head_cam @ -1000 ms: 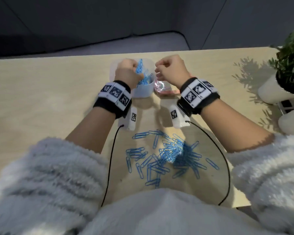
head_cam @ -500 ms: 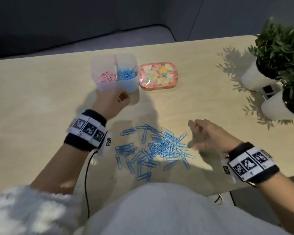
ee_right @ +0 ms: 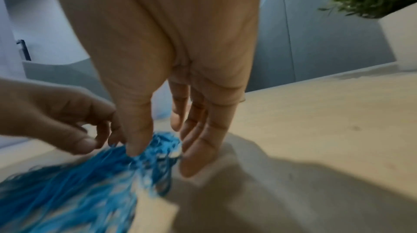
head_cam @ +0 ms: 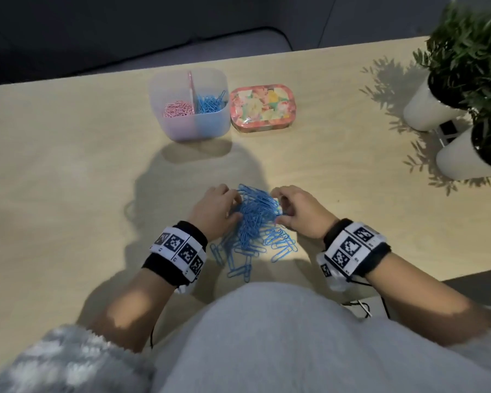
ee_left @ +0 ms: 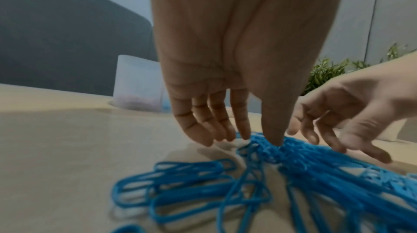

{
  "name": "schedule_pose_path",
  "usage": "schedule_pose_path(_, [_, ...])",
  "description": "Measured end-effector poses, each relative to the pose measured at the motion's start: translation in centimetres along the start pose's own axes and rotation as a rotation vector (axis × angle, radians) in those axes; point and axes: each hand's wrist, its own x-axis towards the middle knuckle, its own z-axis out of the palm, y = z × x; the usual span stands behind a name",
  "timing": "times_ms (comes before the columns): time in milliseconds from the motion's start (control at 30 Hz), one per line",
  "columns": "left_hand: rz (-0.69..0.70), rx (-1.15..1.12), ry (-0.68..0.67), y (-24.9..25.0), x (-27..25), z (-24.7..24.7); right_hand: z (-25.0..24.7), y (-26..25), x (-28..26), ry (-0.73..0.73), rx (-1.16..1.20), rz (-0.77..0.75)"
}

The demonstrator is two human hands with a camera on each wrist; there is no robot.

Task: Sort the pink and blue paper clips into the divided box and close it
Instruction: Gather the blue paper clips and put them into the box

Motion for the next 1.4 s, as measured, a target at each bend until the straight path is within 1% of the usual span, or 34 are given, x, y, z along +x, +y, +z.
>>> schedule_pose_path(100, [-0.027,0.005,0.057,-0.3,-1.3,0.2,-1.6,0.8,0.2,0.066,-0.056,0.044])
schedule_pose_path(133, [-0.024,0.023,0.055,-0.1,-1.6,0.4,-1.8,0.9,0.2,0.055,-0.104,0.069])
schedule_pose_path(200, [-0.025,0.116,0.026,0.4,-1.7,1.0,-1.5,0.1,0.3,-0.017,-0.208,0.077])
schedule_pose_path(267, [-0.024,0.207,-0.008,0.9,-1.3,1.3,-0.4,-1.3,0.5,-0.061,-0.258,0.02])
schedule_pose_path(300, [-0.032,0.2,-0.008,1.0,-1.0,1.4,0.3,-2.0,0.7,-0.069,-0.272,-0.016])
schedule_pose_path(367, [-0.065,0.096,0.009,1.0,-0.6,1.0,1.5,-2.9,1.2,-0.064,-0.281,-0.063])
schedule_pose_path(433, [-0.07,0.008,0.033,0.7,-0.2,0.5,2.3,-3.5,1.9,-0.036,-0.247,-0.074])
schedule_pose_path(567, [-0.07,-0.05,0.056,-0.1,0.2,-0.4,2.8,-4.3,3.1,-0.006,-0.22,-0.093])
schedule_pose_path(733, [-0.134,-0.184,0.133,-1.1,0.3,-0.9,2.1,-4.5,4.2,-0.02,-0.193,-0.109])
schedule_pose_path(900, [-0.231,-0.385,0.168,-2.3,0.3,-1.2,-1.2,-4.7,5.4,0.051,0.008,-0.052])
schedule_pose_path(1000, [-0.24,-0.459,0.186,-2.9,0.3,-1.4,-4.7,-6.5,7.4,0.018,0.185,-0.004])
schedule_pose_path(1067, [-0.237,-0.512,0.203,-3.0,0.4,-1.8,-6.9,-8.2,9.1,0.017,0.254,0.005])
schedule_pose_path(1133, [-0.239,-0.574,0.21,-3.1,0.5,-2.3,-8.6,-10.1,11.3,0.071,0.238,0.014])
schedule_pose_path(1200, [-0.245,-0.613,0.205,-3.0,0.5,-2.7,-9.6,-11.5,13.7,0.092,0.23,0.032])
schedule_pose_path(1267, [-0.237,-0.611,0.209,-3.1,0.6,-3.3,-9.9,-12.7,16.1,0.075,0.22,0.074])
schedule_pose_path(1400, [-0.215,-0.594,0.214,-2.9,0.9,-4.7,-9.6,-14.5,19.3,0.119,0.111,0.119])
